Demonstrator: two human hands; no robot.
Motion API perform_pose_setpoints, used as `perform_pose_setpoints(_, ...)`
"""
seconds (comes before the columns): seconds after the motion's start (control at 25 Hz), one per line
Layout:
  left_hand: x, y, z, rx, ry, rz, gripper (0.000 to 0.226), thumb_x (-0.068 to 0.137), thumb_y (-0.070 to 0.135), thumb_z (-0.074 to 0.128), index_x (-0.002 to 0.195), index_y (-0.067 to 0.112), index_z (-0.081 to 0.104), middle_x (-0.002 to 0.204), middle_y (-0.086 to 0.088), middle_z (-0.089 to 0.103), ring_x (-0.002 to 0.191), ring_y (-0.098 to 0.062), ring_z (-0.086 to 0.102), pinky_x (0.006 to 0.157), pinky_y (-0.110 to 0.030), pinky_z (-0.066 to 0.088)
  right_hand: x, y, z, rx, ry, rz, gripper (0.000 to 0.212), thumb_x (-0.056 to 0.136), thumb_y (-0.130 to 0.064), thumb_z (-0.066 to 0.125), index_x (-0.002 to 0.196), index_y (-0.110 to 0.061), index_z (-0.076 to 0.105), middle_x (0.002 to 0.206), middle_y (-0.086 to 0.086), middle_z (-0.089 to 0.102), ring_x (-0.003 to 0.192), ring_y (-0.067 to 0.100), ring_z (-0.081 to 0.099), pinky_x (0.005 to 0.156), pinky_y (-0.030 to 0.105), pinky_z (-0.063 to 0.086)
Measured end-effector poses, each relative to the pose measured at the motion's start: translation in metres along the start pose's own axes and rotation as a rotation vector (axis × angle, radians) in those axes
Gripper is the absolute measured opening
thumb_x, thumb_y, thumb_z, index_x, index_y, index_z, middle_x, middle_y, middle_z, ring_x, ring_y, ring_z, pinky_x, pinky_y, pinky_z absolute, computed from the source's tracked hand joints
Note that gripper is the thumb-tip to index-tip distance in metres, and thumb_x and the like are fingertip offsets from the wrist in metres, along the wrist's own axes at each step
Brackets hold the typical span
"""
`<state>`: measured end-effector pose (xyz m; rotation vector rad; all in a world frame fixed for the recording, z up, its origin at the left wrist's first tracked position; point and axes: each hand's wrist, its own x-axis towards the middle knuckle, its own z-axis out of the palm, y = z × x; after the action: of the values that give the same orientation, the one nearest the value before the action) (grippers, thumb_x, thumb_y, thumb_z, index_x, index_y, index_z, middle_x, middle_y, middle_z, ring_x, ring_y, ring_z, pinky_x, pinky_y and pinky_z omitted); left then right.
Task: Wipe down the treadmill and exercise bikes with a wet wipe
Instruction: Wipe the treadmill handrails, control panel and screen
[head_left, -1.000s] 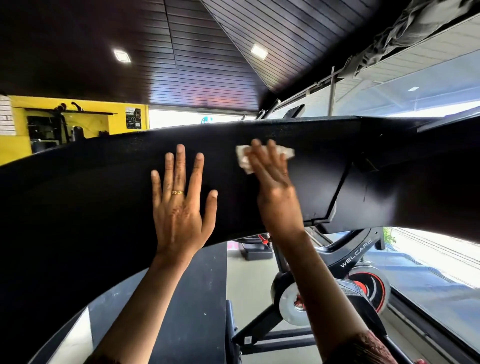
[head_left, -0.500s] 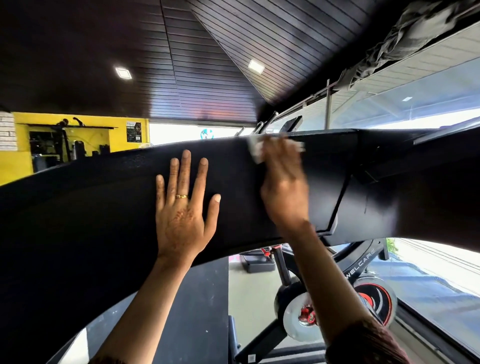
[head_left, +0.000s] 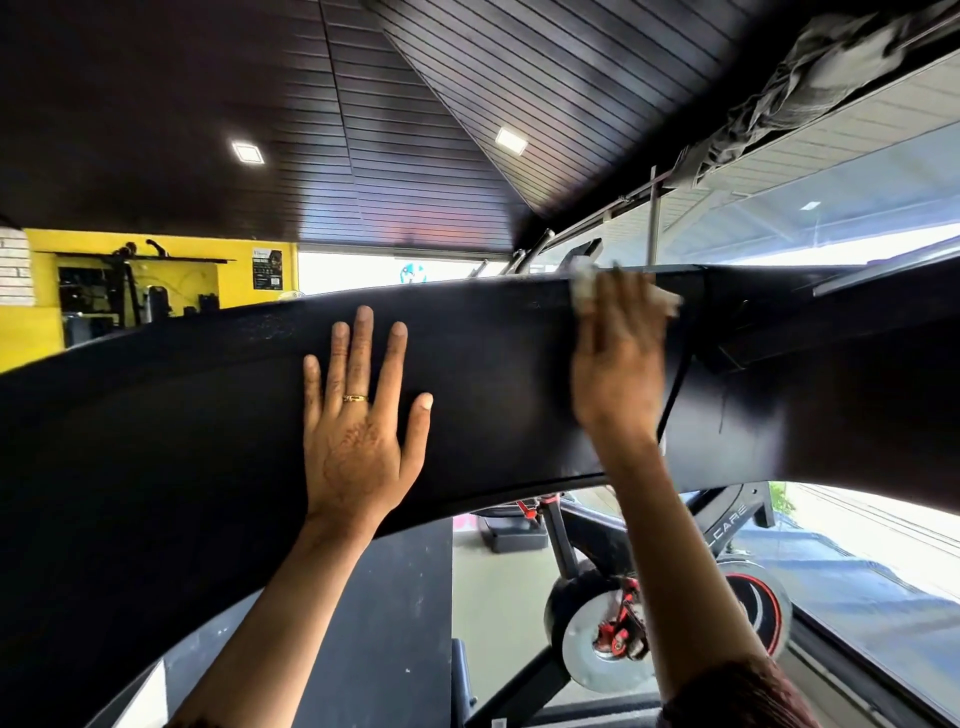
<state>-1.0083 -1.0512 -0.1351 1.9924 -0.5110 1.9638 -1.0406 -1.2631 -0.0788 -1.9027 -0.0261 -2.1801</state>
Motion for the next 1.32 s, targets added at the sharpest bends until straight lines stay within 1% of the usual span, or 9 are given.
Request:
perform_pose_setpoints(0.12, 0.000, 0.003, 0.003, 0.001, 0.004, -0.006, 0.057, 0.096, 0.038, 0.035, 0.146, 0.011, 0.030, 0.154, -0.016, 0.020, 0.143, -0.030, 0.015, 0.117, -0.044, 0.004, -0.012, -0.009, -0.004, 0.080, 0.023, 0.201, 0.040, 0.094, -0.002, 0.044, 0.134, 0.006, 0.045, 0.141, 0.027, 0.042, 0.134, 0.048, 0.030, 0.111, 0.056, 0.025)
perform_pose_setpoints(0.28, -0.001, 0.000, 0.001, 0.001, -0.013, -0.001, 0.057, 0.096, 0.038, 0.035, 0.147, 0.010, 0.030, 0.154, -0.018, 0.021, 0.143, -0.031, 0.015, 0.116, -0.044, 0.004, -0.073, -0.048, 0.002, 0.139, -0.276, -0.393, 0.041, 0.097, -0.008, 0.041, 0.138, -0.002, 0.044, 0.146, 0.018, 0.038, 0.140, 0.034, 0.027, 0.115, 0.046, 0.024)
perform_pose_setpoints(0.32, -0.001, 0.000, 0.001, -0.005, -0.011, 0.002, 0.057, 0.097, 0.038, 0.035, 0.147, 0.010, 0.030, 0.154, -0.018, 0.022, 0.143, -0.031, 0.015, 0.117, -0.044, 0.004, -0.076, -0.035, -0.002, 0.116, -0.262, -0.366, 0.041, 0.098, -0.011, 0.039, 0.138, -0.003, 0.044, 0.147, 0.015, 0.038, 0.141, 0.031, 0.027, 0.115, 0.045, 0.024)
perform_pose_setpoints(0.48, -0.001, 0.002, 0.002, 0.002, 0.003, -0.006, 0.056, 0.097, 0.038, 0.035, 0.146, 0.010, 0.031, 0.153, -0.018, 0.023, 0.143, -0.031, 0.016, 0.117, -0.043, 0.004, -0.068, -0.016, -0.008, 0.133, -0.060, 0.247, 0.043, 0.098, -0.011, 0.036, 0.138, 0.005, 0.041, 0.148, 0.020, 0.032, 0.140, 0.035, 0.023, 0.118, 0.042, 0.015)
perform_pose_setpoints(0.64, -0.001, 0.001, 0.002, -0.004, 0.002, 0.005, 0.057, 0.097, 0.037, 0.036, 0.146, 0.010, 0.031, 0.153, -0.018, 0.023, 0.143, -0.032, 0.016, 0.117, -0.043, 0.003, -0.104, -0.033, -0.009, 0.228, -0.289, -0.307, 0.039, 0.095, -0.002, 0.044, 0.134, -0.002, 0.048, 0.145, 0.013, 0.042, 0.140, 0.031, 0.030, 0.117, 0.043, 0.022)
perform_pose_setpoints(0.8, -0.003, 0.001, 0.002, -0.004, 0.014, -0.002, 0.056, 0.097, 0.036, 0.036, 0.146, 0.009, 0.032, 0.153, -0.019, 0.024, 0.142, -0.032, 0.017, 0.117, -0.043, 0.003, -0.120, -0.024, -0.014, 0.244, 0.003, 0.338, 0.042, 0.088, 0.011, 0.043, 0.127, -0.001, 0.056, 0.141, 0.007, 0.044, 0.138, 0.024, 0.031, 0.112, 0.040, 0.029)
perform_pose_setpoints(0.96, -0.002, -0.005, -0.001, -0.028, -0.017, 0.025, 0.057, 0.096, 0.037, 0.037, 0.145, 0.010, 0.032, 0.153, -0.018, 0.024, 0.142, -0.030, 0.016, 0.117, -0.041, 0.002, -0.090, -0.065, 0.001, 0.311, -0.165, -0.159, 0.049, 0.083, 0.015, 0.033, 0.127, 0.006, 0.054, 0.139, 0.021, 0.046, 0.137, 0.032, 0.032, 0.113, 0.044, 0.028)
perform_pose_setpoints(1.16, -0.009, -0.036, -0.013, 0.007, -0.025, 0.002, 0.057, 0.094, 0.041, 0.039, 0.144, 0.015, 0.034, 0.153, -0.013, 0.027, 0.142, -0.028, 0.018, 0.116, -0.045, 0.002, -0.038, -0.083, 0.021, 0.245, -0.023, 0.015, 0.038, 0.091, 0.007, 0.043, 0.128, 0.007, 0.052, 0.137, 0.025, 0.047, 0.134, 0.042, 0.033, 0.115, 0.046, 0.022)
perform_pose_setpoints(1.32, -0.007, -0.069, -0.021, 0.019, -0.008, -0.070, 0.057, 0.094, 0.043, 0.038, 0.144, 0.017, 0.034, 0.153, -0.012, 0.026, 0.143, -0.027, 0.017, 0.117, -0.043, 0.000, -0.043, -0.149, 0.046, 0.138, -0.189, -0.247, 0.043, 0.089, -0.010, 0.044, 0.129, 0.000, 0.055, 0.134, 0.019, 0.054, 0.131, 0.042, 0.040, 0.113, 0.050, 0.025)
